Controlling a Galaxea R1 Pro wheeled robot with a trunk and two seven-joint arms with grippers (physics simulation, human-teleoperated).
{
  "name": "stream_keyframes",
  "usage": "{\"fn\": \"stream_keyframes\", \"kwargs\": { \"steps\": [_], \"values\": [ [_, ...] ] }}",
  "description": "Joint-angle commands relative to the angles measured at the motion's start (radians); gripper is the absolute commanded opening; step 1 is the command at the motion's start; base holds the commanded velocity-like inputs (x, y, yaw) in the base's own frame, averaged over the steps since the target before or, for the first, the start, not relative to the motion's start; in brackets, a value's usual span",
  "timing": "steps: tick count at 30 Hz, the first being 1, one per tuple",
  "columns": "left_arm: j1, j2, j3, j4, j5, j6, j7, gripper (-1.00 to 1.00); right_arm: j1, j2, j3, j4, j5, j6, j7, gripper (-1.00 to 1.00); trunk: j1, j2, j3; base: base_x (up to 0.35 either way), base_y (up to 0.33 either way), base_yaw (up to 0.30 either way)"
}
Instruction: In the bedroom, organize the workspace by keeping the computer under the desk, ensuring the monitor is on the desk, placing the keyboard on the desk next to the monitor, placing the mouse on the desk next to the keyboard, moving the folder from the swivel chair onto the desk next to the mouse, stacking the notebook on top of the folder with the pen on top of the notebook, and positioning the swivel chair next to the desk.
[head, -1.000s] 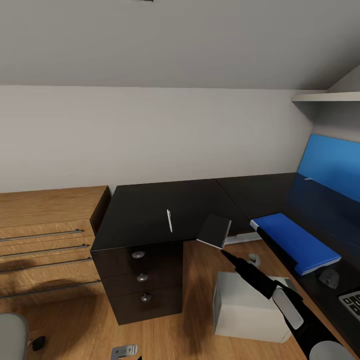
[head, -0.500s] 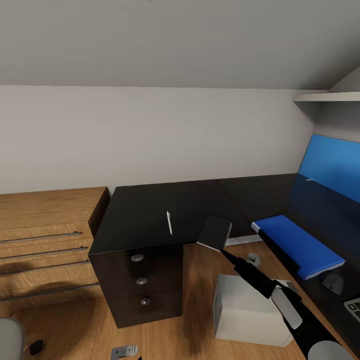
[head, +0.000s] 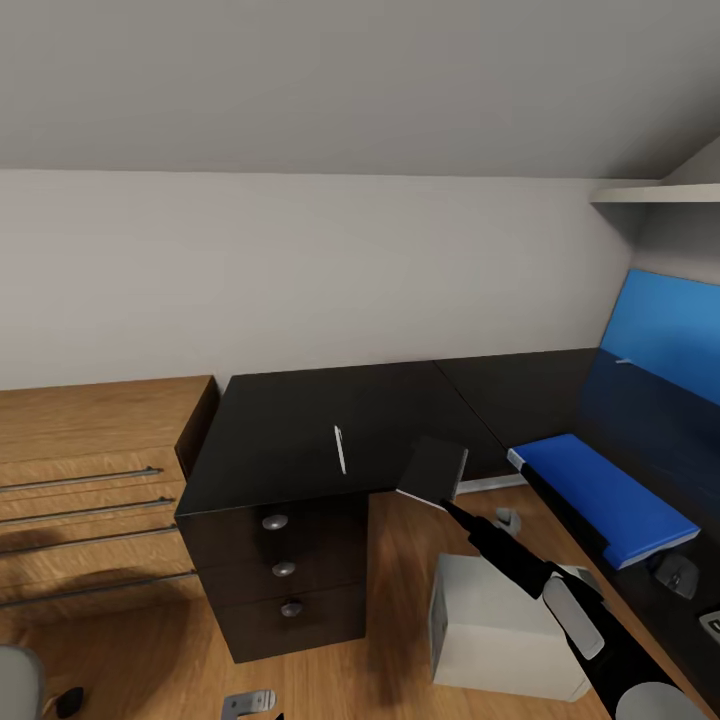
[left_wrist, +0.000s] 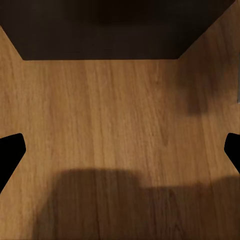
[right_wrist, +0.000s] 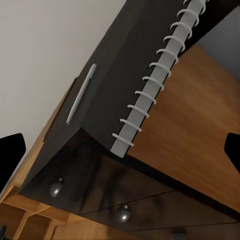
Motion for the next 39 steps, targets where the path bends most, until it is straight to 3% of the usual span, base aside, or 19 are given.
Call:
{"fn": "stream_keyframes", "kwargs": {
  "steps": [1,39],
  "values": [
    [0.000,-0.001,0.008,-0.003,-0.005,-0.001,-0.007,1.00,-0.001,-0.001,0.002,0.000,-0.011,0.008,0.000,1.00,0.000,0.000,-0.001,0.003,0.001,0.000],
    [0.000,0.011,0.010,-0.003,-0.005,-0.002,-0.007,1.00,-0.001,-0.001,0.002,0.019,-0.011,0.008,-0.031,1.00,0.000,0.000,-0.001,0.001,0.036,0.000]
  ]
}}
